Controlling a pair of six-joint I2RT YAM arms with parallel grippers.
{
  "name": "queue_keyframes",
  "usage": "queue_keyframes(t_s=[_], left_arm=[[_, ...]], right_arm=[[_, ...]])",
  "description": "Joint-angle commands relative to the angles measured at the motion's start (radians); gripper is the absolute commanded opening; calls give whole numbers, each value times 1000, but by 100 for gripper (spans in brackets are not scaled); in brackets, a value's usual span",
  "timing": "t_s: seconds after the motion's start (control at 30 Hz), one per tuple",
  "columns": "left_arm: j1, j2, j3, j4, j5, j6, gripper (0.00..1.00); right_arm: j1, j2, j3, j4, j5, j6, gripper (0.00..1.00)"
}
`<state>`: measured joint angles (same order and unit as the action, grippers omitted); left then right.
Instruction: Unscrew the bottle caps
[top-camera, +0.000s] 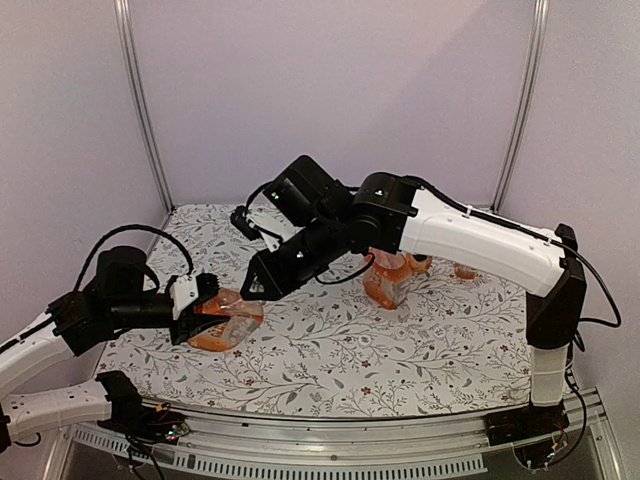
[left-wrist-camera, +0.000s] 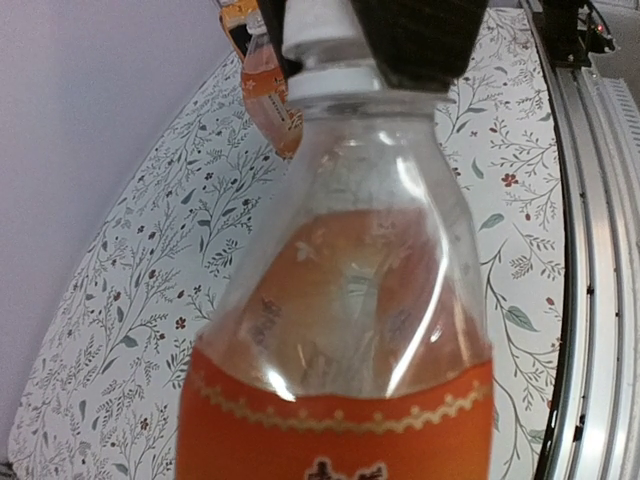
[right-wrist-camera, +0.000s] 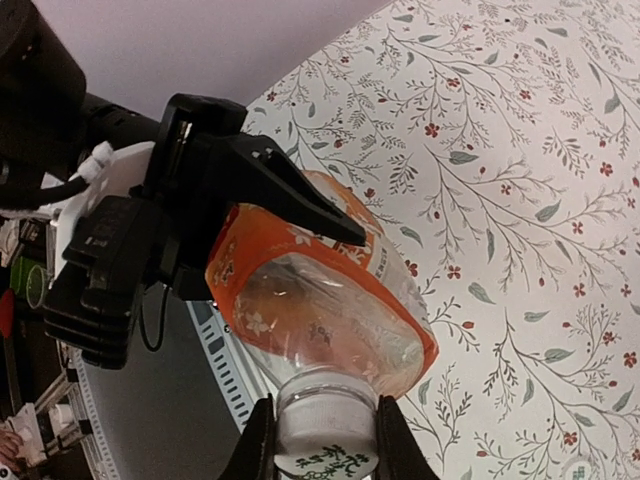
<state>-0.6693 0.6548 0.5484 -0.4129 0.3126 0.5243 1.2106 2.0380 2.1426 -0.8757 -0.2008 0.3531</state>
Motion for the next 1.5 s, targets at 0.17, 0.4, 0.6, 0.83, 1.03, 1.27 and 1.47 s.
queue_keyframes(t_s=[0.17, 0.4, 0.6, 0.83, 1.03, 1.27, 1.47], left_arm=[[5, -10, -11, -23, 63, 16, 33], [4, -6, 35, -306, 377, 145, 32], [2, 0, 55, -346, 449, 159, 32], [6, -2, 45, -263, 385, 70, 31], [7, -1, 38, -249, 391, 60, 31], [7, -10, 30, -229, 373, 49, 31], [7, -23, 5, -234, 351, 65, 29]], right_arm=[[24, -28, -17, -47, -57, -199, 0], [174, -204, -176, -84, 22, -858, 0], [222, -211, -168, -159, 151, -1115, 0], [222, -175, -148, -165, 213, -1141, 0], [222, -186, -178, -120, 256, -1156, 15], [222, -187, -177, -81, 254, -1112, 0], [217, -257, -271, -33, 250, -1140, 0]])
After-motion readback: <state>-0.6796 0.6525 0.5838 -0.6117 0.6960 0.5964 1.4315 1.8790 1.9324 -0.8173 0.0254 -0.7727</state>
